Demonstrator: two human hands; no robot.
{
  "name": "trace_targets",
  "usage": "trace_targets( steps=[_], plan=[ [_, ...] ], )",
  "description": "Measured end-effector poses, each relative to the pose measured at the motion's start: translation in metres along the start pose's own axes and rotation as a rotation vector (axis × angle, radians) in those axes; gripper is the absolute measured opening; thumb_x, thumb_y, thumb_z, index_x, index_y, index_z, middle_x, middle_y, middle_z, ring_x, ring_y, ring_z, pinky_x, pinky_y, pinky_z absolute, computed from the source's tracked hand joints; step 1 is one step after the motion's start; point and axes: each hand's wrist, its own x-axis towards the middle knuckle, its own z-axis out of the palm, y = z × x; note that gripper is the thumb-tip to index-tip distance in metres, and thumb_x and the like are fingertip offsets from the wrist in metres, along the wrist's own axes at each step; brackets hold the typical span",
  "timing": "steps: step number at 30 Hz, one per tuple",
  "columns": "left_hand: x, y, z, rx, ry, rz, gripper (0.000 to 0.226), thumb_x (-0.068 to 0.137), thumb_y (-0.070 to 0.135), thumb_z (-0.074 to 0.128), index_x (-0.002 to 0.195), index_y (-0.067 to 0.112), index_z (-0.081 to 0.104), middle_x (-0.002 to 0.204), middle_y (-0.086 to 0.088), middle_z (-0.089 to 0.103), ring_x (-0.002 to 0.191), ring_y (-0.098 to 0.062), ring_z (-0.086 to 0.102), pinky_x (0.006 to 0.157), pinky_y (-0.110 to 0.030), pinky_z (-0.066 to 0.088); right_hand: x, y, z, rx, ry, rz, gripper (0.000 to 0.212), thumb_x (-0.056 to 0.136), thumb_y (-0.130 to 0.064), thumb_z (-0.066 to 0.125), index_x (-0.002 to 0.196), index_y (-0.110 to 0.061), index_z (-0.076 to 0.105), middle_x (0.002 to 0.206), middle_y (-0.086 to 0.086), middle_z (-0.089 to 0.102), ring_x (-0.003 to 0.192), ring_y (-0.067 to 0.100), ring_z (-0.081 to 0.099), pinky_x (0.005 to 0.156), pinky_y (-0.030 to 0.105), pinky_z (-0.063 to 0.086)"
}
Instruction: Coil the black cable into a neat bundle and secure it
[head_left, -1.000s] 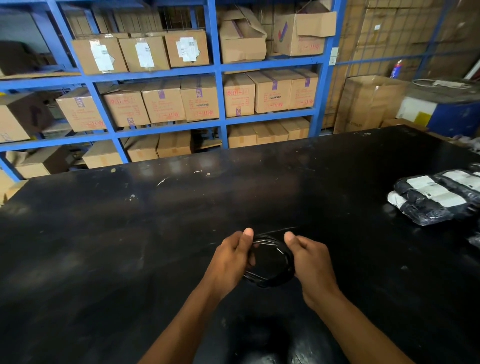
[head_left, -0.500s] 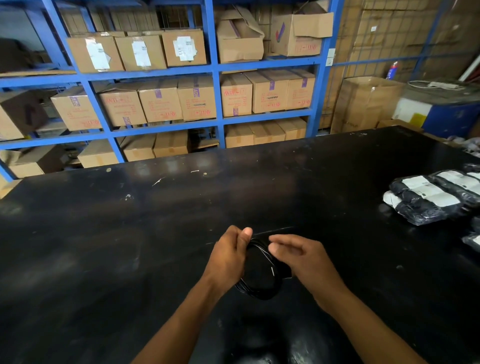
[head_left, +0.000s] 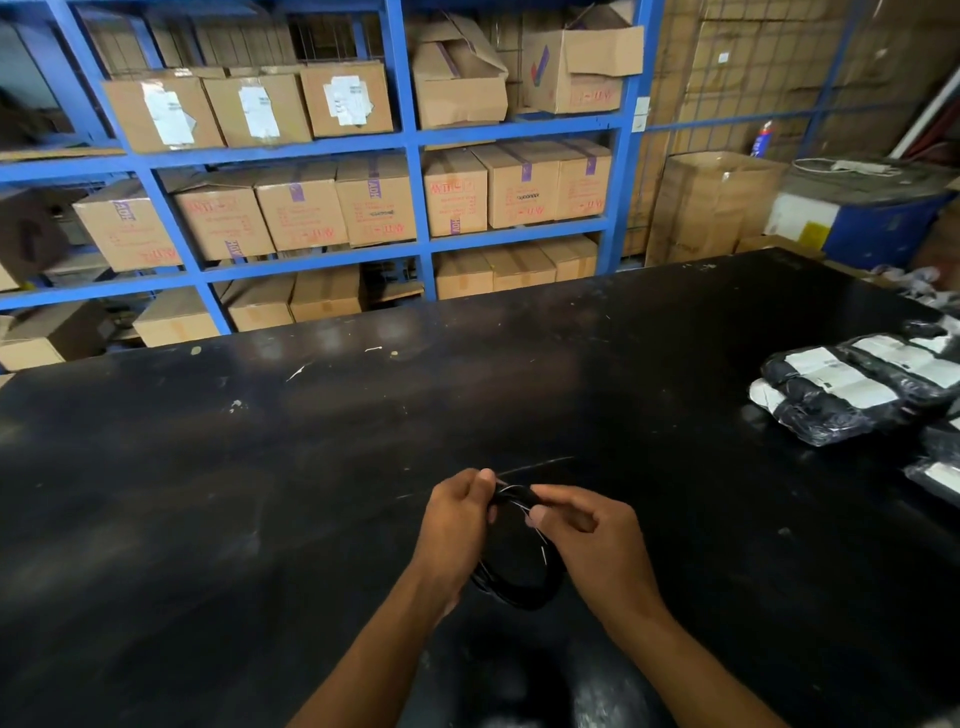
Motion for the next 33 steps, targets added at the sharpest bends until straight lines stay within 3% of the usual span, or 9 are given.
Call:
trace_targets(
  steps=[5, 9, 12, 18, 24, 27, 30, 33],
  plan=[
    [0.002, 0.003, 0.006, 0.034, -0.019, -0.018, 0.019, 0.103, 0.025, 0.043, 0.094, 0.016, 0.057, 0.068, 0.004, 0.054, 0.055, -0.004, 0.047, 0.051, -0.021, 0.037, -0.001, 0.001, -0.011, -0.166, -0.030, -0.126, 0.027, 0.082, -0.016, 0.077, 0.108, -0.025, 0.076, 0.091, -0.024, 0.072, 0.090, -0.013, 0.067, 0.081, 0.012, 0.054],
    [0.004, 0.002, 0.011, 0.044, -0.059, 0.033, 0.023, 0.103, 0.030, 0.045, 0.084, 0.018, 0.049, 0.069, 0.001, 0.051, 0.052, -0.005, 0.043, 0.050, -0.024, 0.036, 0.001, 0.005, -0.020, -0.218, -0.012, -0.167, 0.019, 0.080, -0.017, 0.079, 0.099, -0.021, 0.078, 0.082, -0.012, 0.076, 0.078, -0.001, 0.072, 0.074, 0.027, 0.060],
    [0.002, 0.003, 0.015, -0.026, -0.134, 0.090, 0.024, 0.102, 0.028, 0.047, 0.083, 0.014, 0.049, 0.068, 0.000, 0.054, 0.051, -0.003, 0.046, 0.050, -0.020, 0.040, 0.004, 0.010, -0.023, -0.278, 0.053, -0.195, 0.009, 0.081, -0.020, 0.078, 0.090, -0.022, 0.078, 0.075, -0.011, 0.075, 0.072, 0.001, 0.071, 0.068, 0.032, 0.060],
    [0.004, -0.017, 0.019, 0.130, -0.105, 0.328, 0.010, 0.102, 0.016, 0.050, 0.095, 0.010, 0.055, 0.072, 0.000, 0.061, 0.060, -0.012, 0.057, 0.056, -0.023, 0.049, 0.012, 0.023, -0.025, -0.161, 0.093, -0.045, 0.009, 0.080, -0.021, 0.078, 0.088, -0.022, 0.078, 0.078, -0.004, 0.077, 0.075, 0.006, 0.074, 0.074, 0.039, 0.062],
    [0.018, -0.042, 0.035, 0.140, 0.002, 0.188, 0.019, 0.104, 0.023, 0.045, 0.087, 0.016, 0.049, 0.069, -0.002, 0.052, 0.043, -0.007, 0.047, 0.038, -0.026, 0.041, 0.022, 0.030, -0.033, -0.169, -0.041, 0.051, 0.011, 0.083, -0.020, 0.075, 0.094, -0.021, 0.075, 0.080, -0.002, 0.077, 0.077, 0.007, 0.074, 0.078, 0.031, 0.061],
    [0.028, -0.046, 0.042, 0.172, -0.023, 0.162, 0.019, 0.102, 0.022, 0.049, 0.084, 0.019, 0.052, 0.068, 0.000, 0.057, 0.052, -0.009, 0.049, 0.045, -0.028, 0.041, 0.026, 0.035, -0.045, -0.178, -0.098, 0.103, 0.010, 0.085, -0.023, 0.073, 0.095, -0.022, 0.075, 0.084, -0.001, 0.077, 0.078, 0.009, 0.074, 0.073, 0.026, 0.060],
    [0.036, -0.044, 0.048, 0.210, -0.017, 0.151, 0.018, 0.100, 0.021, 0.052, 0.083, 0.019, 0.055, 0.067, 0.002, 0.061, 0.054, -0.010, 0.051, 0.048, -0.029, 0.041, 0.035, 0.051, -0.061, -0.201, -0.048, 0.177, 0.011, 0.091, -0.024, 0.066, 0.092, -0.017, 0.074, 0.085, 0.001, 0.075, 0.074, 0.007, 0.069, 0.067, 0.021, 0.054],
    [0.042, -0.045, 0.055, 0.242, -0.016, 0.149, 0.018, 0.099, 0.020, 0.053, 0.082, 0.021, 0.056, 0.065, 0.003, 0.062, 0.053, -0.010, 0.048, 0.047, -0.029, 0.038, 0.044, 0.079, -0.084, -0.504, -0.048, 0.303, 0.010, 0.091, -0.024, 0.064, 0.098, -0.024, 0.072, 0.091, -0.007, 0.069, 0.092, 0.013, 0.067, 0.085, 0.034, 0.055]
  ],
)
